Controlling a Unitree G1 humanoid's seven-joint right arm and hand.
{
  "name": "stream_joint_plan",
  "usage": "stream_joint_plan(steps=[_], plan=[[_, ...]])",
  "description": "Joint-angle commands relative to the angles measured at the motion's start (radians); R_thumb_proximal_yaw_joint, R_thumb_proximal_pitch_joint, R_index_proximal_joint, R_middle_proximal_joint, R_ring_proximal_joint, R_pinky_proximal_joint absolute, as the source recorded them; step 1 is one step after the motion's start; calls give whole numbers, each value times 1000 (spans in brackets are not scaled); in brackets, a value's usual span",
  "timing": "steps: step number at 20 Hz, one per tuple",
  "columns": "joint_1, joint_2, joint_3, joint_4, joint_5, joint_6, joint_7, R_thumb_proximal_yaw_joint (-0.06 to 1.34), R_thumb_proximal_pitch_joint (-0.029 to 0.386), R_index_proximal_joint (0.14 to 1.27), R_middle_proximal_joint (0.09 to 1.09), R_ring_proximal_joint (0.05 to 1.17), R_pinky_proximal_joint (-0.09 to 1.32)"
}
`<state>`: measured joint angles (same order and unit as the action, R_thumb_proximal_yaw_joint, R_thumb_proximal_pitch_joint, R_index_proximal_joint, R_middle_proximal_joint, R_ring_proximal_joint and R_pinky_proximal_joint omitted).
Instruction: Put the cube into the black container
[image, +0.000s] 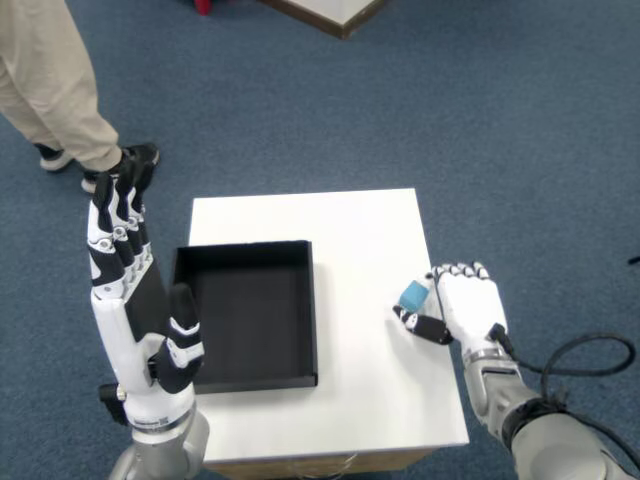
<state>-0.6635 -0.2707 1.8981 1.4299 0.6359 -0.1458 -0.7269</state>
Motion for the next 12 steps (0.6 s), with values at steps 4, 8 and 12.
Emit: stream_joint_plan(steps=[4,8,12], plan=[[-58,-19,-12,21,0,11,-5,452,-21,481,282,234,83],[-46,-18,-20,21,10,11,4,461,-21,480,278,229,73],[-37,-17,-24,20,16,11,13,466,-20,482,275,223,63]])
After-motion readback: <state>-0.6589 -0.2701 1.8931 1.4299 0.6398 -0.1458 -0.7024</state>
